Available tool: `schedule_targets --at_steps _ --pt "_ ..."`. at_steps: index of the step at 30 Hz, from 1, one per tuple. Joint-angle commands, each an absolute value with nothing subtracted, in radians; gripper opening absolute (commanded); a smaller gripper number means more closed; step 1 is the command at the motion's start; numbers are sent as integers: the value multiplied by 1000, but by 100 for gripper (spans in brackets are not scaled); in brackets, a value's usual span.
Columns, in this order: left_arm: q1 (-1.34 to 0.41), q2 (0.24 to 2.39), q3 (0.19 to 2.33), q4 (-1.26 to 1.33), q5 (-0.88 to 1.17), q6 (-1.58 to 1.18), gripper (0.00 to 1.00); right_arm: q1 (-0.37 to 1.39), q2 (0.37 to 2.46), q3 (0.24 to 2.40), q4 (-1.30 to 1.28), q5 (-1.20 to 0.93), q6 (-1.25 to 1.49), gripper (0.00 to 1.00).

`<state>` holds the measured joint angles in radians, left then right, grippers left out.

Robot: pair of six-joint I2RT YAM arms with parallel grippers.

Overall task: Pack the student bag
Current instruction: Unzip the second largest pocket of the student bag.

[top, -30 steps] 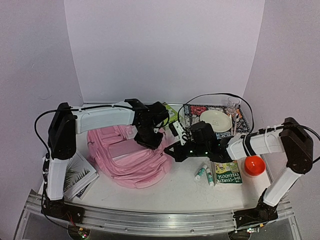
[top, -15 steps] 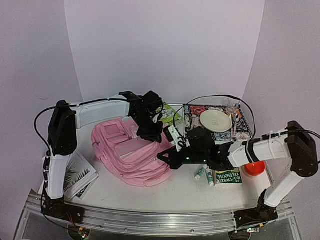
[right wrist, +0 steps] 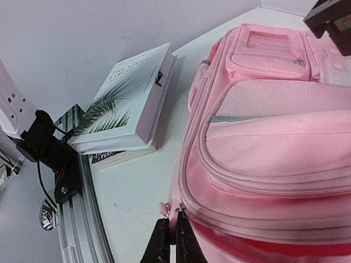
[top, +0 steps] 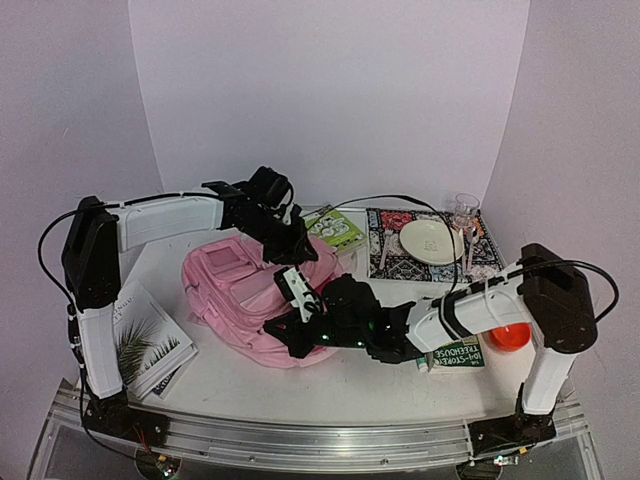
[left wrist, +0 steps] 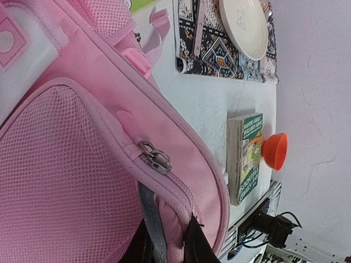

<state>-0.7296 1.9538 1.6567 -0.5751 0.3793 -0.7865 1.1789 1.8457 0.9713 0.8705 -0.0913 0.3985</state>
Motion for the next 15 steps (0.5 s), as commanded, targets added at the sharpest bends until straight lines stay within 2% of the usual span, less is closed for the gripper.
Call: schedule_targets --at_steps 1,8,12,15 --pt "-704 1875 1647 -335 390 -889 0 1222 1911 1076 990 -128 409 0" --pt "-673 1843 1589 -312 409 -859 0 1223 1857 1039 967 -54 414 2" --pt "-664 1835 1547 -312 416 -823 0 1217 1781 976 896 -19 433 18" --pt "-663 1841 1543 -312 424 -812 0 1206 1719 917 863 -11 474 25"
